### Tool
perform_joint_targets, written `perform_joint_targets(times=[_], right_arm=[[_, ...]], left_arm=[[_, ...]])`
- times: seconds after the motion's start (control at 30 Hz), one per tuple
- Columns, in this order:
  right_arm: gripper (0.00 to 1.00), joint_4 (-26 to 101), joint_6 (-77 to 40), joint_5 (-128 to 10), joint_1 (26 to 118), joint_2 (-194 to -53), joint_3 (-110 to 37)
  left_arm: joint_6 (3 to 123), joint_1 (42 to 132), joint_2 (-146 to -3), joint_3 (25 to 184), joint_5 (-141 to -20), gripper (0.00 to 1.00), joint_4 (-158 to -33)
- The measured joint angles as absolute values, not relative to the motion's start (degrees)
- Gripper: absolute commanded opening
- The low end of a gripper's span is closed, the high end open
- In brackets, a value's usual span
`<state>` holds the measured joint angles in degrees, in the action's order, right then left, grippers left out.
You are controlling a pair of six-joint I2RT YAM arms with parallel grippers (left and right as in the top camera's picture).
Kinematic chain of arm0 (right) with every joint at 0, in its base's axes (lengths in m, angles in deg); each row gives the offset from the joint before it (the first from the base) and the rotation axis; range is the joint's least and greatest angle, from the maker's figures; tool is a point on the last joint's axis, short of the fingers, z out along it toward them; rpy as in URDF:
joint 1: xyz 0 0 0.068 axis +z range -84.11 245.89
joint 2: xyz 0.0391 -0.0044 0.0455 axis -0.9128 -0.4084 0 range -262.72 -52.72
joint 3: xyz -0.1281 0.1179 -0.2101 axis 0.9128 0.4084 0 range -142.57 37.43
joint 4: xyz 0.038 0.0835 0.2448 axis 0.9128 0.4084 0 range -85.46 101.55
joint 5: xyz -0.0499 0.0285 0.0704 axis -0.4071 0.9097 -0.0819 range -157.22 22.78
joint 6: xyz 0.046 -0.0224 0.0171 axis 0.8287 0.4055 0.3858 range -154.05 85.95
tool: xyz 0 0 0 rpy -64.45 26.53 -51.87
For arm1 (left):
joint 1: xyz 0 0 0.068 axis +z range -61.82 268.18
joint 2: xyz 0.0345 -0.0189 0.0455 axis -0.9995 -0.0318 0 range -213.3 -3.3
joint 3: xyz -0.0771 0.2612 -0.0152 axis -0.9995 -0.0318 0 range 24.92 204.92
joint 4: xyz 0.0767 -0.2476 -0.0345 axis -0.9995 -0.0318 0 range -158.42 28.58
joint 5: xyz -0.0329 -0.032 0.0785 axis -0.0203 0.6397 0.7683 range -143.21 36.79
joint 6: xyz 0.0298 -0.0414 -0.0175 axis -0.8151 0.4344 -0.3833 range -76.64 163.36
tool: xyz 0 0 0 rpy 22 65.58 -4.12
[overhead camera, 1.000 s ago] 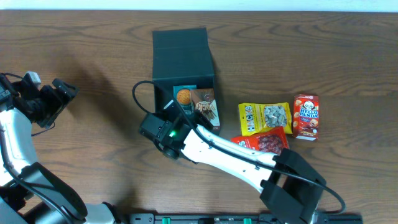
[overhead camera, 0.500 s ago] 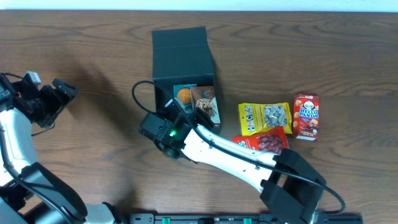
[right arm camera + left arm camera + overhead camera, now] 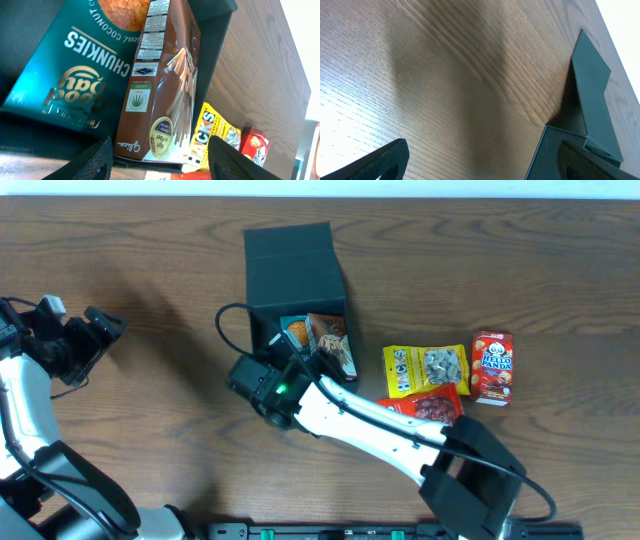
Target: Pack container
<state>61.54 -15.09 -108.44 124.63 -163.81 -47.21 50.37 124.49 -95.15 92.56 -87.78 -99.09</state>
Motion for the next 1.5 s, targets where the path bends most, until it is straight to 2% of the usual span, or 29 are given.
perform_joint_targets(times=[0.33, 0.47, 0.53, 0.57, 0.6, 0.73, 1.17, 1.5], right_arm=[[0.68, 61.5, -13.9, -109.2, 122.6, -163.8, -47.2], [0.64, 60.4, -13.6, -109.3, 122.6, -163.8, -47.2], [0.53, 59.0, -13.6, -109.2, 122.5, -163.8, -47.2], [0.34, 58.2, -13.6, -109.0, 122.4, -163.8, -47.2], [0.2, 56.3, -13.2, -107.9, 121.9, -163.8, -47.2], [0.02, 52.9, -12.6, -103.5, 119.8, -163.8, -47.2], [0.02, 47.2, -10.6, -86.7, 113.4, -164.1, -47.2], [0.02, 46.6, -10.6, -83.9, 113.5, -166.4, -47.2]], left_arm=[[50.3, 124.5, -95.2, 92.6, -87.8, 0.95, -99.1], [49.9, 124.5, -95.2, 92.6, -87.8, 0.96, -99.1], [49.7, 124.5, -95.2, 92.6, -87.8, 0.95, -99.1], [49.5, 124.5, -95.2, 92.6, -87.8, 0.95, -99.1], [49.5, 124.5, -95.2, 92.6, -87.8, 0.95, -99.1], [49.5, 124.5, -95.2, 92.6, -87.8, 0.95, -99.3], [49.5, 124.5, -95.2, 92.6, -87.8, 0.95, -99.3], [49.5, 124.5, -95.2, 92.6, -87.8, 0.95, -99.3]])
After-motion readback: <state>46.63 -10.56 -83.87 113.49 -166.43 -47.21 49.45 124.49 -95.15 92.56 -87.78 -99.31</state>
